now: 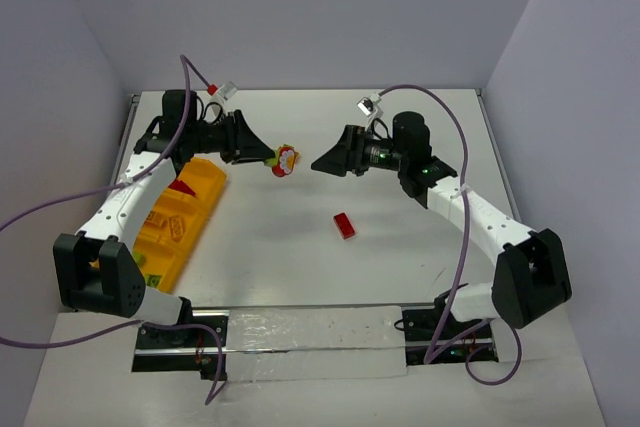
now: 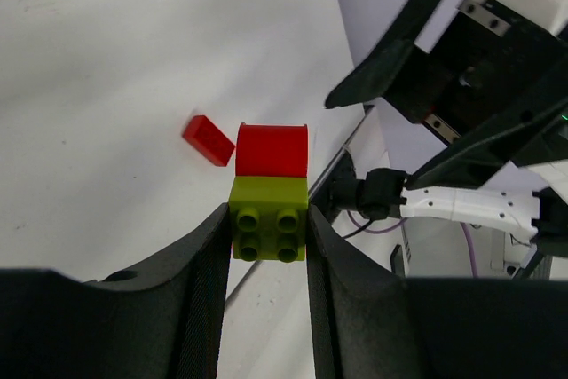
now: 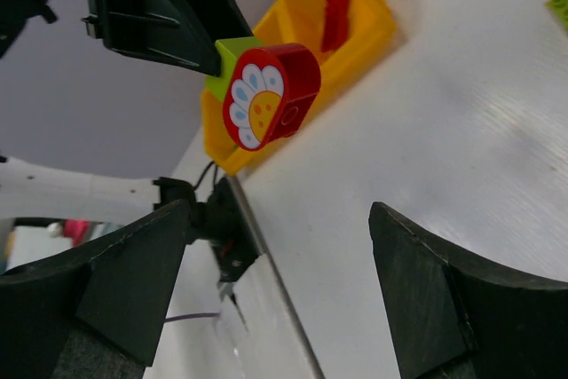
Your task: Sort the legos into containers by color
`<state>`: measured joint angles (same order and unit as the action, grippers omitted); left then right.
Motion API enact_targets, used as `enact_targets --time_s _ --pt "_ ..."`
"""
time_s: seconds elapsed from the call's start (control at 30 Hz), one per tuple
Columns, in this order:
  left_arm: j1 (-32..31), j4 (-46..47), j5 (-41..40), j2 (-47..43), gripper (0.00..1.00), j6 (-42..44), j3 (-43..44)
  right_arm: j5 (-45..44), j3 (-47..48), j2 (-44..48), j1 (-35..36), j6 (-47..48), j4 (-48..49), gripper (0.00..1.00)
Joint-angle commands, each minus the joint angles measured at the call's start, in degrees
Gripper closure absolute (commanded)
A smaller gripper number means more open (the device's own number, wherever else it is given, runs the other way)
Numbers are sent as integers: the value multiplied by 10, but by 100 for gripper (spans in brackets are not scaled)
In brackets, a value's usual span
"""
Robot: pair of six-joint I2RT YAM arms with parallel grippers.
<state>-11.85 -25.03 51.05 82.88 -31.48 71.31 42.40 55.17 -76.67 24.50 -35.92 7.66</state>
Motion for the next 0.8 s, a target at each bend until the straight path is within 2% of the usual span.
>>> enact_targets --time_s 0.0,0.1,0.53,0.6,0.77 --pt "0 70 79 -27 100 -19 -2 92 -2 -32 -1 -109 157 11" --pt "0 73 84 -30 100 -20 -3 109 4 -57 -1 -142 214 11" --pt "0 97 100 -31 100 -37 -5 142 72 -164 32 -208 298 13" --pt "0 99 99 -31 100 -37 -6 145 80 -176 36 -228 335 17" --pt "0 90 99 -27 100 -31 -4 165 91 -216 40 -323 441 37"
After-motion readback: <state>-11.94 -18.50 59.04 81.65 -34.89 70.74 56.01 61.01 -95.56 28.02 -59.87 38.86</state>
